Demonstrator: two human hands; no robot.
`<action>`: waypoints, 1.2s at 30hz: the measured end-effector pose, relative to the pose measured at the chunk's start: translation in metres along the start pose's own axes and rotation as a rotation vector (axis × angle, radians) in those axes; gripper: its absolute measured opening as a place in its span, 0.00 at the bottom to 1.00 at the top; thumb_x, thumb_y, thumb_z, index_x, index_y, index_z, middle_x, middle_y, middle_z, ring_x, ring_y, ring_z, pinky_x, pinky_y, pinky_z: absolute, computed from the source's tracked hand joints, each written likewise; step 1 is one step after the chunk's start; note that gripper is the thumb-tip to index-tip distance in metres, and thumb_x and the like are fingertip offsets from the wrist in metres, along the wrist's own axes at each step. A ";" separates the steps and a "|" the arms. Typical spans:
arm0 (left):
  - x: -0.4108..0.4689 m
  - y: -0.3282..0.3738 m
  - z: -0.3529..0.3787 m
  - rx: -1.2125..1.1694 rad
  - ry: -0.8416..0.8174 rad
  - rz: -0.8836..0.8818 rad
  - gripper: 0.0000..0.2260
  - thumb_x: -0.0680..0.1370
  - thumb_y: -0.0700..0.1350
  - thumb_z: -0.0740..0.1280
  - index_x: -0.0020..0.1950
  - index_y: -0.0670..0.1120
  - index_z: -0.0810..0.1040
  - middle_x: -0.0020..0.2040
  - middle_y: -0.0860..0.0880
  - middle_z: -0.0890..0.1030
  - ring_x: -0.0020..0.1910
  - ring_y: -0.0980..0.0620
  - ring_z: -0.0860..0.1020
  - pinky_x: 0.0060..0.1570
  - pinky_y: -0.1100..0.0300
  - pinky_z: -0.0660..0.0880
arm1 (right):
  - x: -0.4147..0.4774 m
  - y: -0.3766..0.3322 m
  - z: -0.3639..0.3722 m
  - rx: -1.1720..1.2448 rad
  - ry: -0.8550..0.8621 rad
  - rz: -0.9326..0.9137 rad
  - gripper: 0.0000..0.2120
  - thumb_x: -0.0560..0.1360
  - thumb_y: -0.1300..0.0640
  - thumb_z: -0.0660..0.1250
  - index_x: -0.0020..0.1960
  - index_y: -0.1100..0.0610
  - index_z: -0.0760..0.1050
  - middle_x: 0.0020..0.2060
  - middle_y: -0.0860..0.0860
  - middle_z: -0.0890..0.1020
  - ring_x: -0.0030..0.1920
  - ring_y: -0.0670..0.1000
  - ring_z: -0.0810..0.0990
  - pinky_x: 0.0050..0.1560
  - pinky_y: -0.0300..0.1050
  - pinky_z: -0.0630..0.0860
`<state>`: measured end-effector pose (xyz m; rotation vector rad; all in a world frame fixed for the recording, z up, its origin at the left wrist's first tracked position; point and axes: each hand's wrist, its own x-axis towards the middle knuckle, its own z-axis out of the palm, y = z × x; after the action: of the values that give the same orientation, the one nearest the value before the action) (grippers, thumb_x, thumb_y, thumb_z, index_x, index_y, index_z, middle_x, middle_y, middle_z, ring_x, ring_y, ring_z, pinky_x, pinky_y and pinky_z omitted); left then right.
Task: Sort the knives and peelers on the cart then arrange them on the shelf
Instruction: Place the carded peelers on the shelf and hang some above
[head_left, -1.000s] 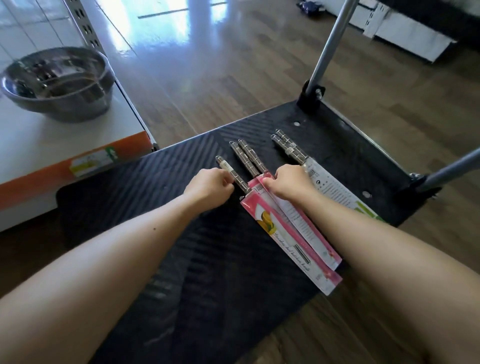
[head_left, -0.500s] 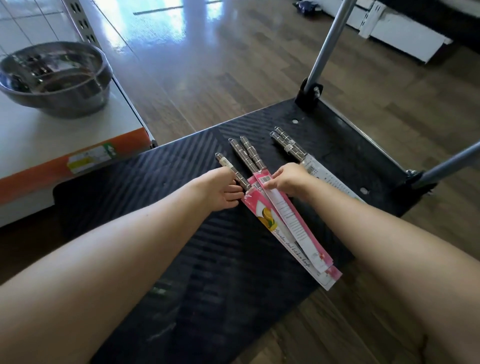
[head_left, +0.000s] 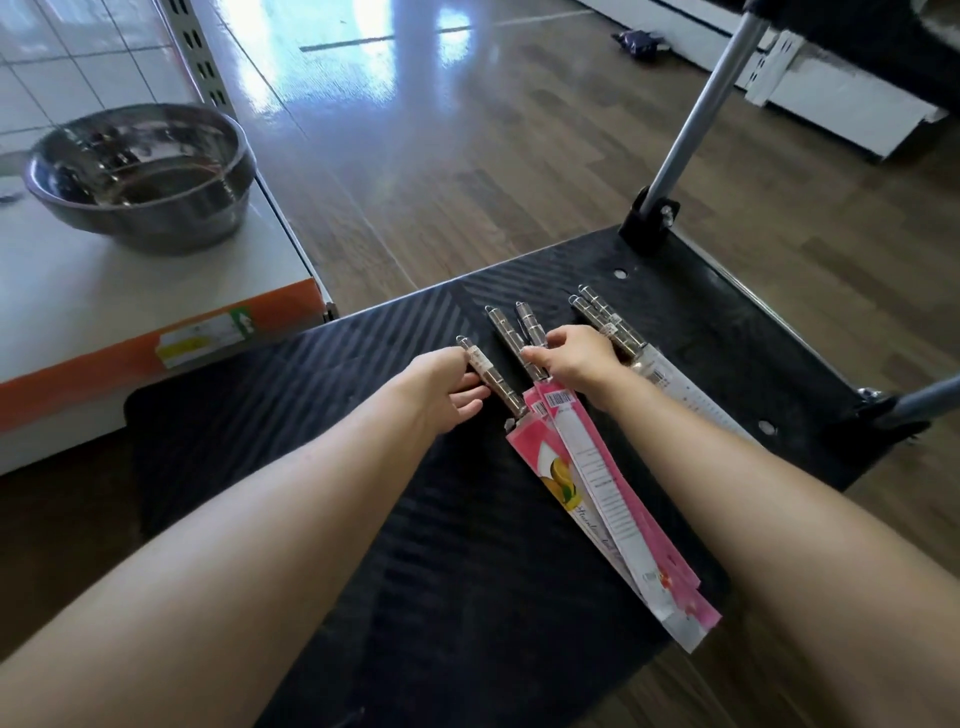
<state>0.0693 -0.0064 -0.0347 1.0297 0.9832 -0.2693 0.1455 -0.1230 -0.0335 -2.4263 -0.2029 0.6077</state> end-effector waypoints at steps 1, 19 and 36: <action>0.003 0.000 -0.001 -0.004 0.005 0.005 0.11 0.80 0.42 0.54 0.43 0.46 0.74 0.43 0.50 0.77 0.40 0.54 0.76 0.52 0.60 0.69 | 0.002 -0.001 0.002 0.019 -0.002 0.002 0.21 0.74 0.50 0.68 0.59 0.65 0.76 0.56 0.59 0.81 0.56 0.57 0.79 0.62 0.53 0.73; 0.021 -0.006 0.010 -0.043 0.018 0.047 0.07 0.76 0.40 0.67 0.54 0.43 0.78 0.41 0.51 0.79 0.36 0.59 0.76 0.30 0.69 0.70 | -0.004 0.000 0.003 0.429 -0.321 0.096 0.12 0.77 0.57 0.65 0.55 0.64 0.77 0.38 0.54 0.80 0.36 0.49 0.78 0.40 0.41 0.76; 0.000 -0.004 -0.016 -0.111 0.007 0.097 0.12 0.76 0.40 0.67 0.60 0.42 0.78 0.41 0.48 0.80 0.37 0.55 0.78 0.32 0.65 0.73 | -0.024 -0.018 0.016 0.599 -0.408 0.164 0.10 0.73 0.58 0.69 0.49 0.64 0.80 0.36 0.56 0.81 0.27 0.50 0.79 0.27 0.39 0.78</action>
<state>0.0582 0.0045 -0.0389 0.9745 0.9410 -0.1303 0.1168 -0.1073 -0.0249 -1.7364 0.0181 1.0647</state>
